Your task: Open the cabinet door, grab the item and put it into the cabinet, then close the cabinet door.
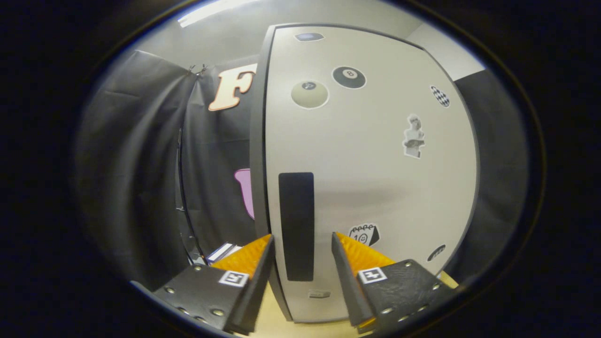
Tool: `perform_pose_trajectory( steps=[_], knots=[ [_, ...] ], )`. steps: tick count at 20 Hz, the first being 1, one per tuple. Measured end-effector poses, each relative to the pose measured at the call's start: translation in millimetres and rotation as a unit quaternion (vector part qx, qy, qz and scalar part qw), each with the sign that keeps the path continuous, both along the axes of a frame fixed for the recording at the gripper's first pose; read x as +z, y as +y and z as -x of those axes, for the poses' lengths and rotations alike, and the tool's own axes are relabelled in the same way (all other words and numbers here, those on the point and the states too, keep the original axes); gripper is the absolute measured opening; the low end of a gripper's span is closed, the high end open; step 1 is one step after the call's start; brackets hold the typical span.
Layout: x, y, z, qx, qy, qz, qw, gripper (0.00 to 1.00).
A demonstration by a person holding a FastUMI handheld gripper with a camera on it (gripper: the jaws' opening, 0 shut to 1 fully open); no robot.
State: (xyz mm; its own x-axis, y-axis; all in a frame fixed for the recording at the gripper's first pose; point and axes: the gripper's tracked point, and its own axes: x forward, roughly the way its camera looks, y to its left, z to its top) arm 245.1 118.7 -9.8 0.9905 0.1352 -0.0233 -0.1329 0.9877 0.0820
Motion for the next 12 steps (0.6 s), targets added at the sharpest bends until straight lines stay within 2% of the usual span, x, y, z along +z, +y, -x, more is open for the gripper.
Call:
perform_pose_trajectory(
  steps=[2,5,6,11,12],
  knots=[
    [-0.2,-0.3,-3.9,-0.004,0.002,-0.004,1.000,0.49],
    [-4.2,7.9,-1.7,0.004,0.021,-0.021,1.000,0.50],
    [-3.2,7.1,-7.3,-0.003,0.014,-0.018,1.000,0.30],
    [-4.7,6.6,-5.2,-0.017,0.013,-0.018,1.000,0.30],
    [-5.8,6.8,-4.8,-0.011,0.020,-0.023,0.999,0.25]
  ],
)
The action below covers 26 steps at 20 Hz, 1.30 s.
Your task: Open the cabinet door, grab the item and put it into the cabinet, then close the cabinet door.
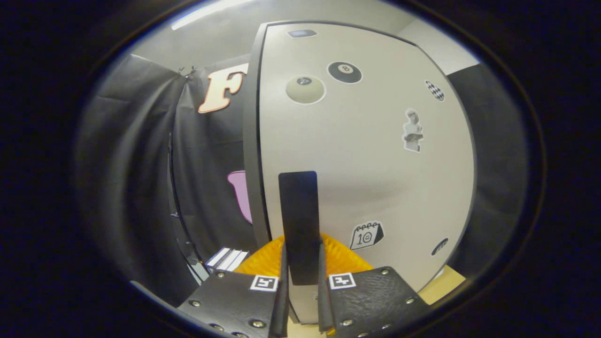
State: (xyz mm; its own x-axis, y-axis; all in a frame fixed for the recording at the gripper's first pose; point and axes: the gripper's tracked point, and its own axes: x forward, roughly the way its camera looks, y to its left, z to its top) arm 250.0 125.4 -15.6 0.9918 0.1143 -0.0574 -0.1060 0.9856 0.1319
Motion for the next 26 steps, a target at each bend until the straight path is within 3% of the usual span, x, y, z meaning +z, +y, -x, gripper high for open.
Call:
perform_pose_trajectory(
  steps=[6,17,26],
  knots=[
    [-0.7,-4.8,14.0,-0.012,0.004,0.005,1.000,0.25],
    [-1.6,-37.3,87.8,-0.026,0.010,-0.028,0.999,0.25],
    [-3.0,-62.4,123.9,-0.036,0.016,-0.039,0.998,0.24]
  ],
)
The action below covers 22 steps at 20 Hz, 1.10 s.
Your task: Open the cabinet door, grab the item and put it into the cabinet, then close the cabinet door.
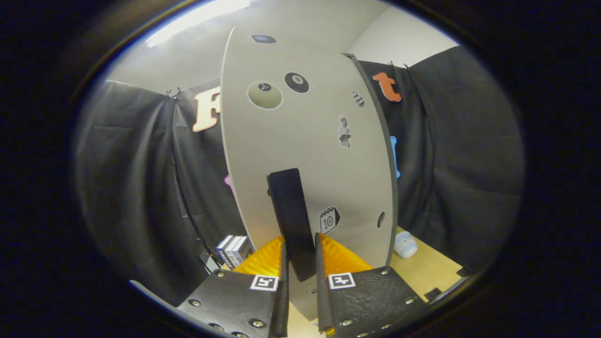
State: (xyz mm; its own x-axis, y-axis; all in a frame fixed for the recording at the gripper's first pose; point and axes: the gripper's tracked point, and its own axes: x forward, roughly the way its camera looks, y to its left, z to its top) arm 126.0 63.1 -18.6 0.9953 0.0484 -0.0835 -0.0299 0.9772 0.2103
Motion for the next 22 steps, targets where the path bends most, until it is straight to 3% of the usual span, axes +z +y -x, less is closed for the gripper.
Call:
perform_pose_trajectory(
  steps=[6,8,17,20,22],
  knots=[
    [0.3,-31.6,17.2,-0.017,-0.002,0.019,1.000,0.24],
    [2.8,-40.5,19.5,-0.021,-0.006,0.017,1.000,0.15],
    [0.3,-106.9,36.6,-0.087,-0.002,0.042,0.995,0.15],
    [-0.1,-125.0,41.7,-0.085,0.013,0.057,0.995,0.15],
    [3.3,-145.3,42.7,-0.091,0.009,0.069,0.993,0.06]
  ],
)
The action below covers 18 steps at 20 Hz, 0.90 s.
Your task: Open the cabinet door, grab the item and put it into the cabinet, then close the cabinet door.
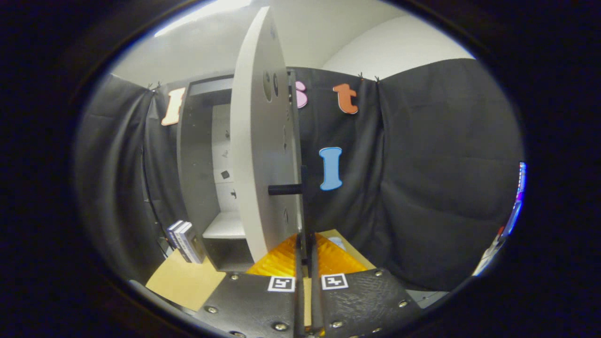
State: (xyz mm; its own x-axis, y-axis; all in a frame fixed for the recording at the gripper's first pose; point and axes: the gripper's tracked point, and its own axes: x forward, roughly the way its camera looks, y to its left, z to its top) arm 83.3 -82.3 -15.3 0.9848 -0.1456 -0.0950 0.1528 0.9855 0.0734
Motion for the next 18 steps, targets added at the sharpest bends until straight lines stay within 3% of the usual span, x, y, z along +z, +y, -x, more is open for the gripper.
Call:
perform_pose_trajectory(
  steps=[6,18],
  knots=[
    [-2.3,-33.2,-4.8,0.032,-0.012,-0.039,0.999,0.06],
    [4.8,-58.4,5.7,0.032,-0.020,-0.042,0.998,0.06]
  ],
)
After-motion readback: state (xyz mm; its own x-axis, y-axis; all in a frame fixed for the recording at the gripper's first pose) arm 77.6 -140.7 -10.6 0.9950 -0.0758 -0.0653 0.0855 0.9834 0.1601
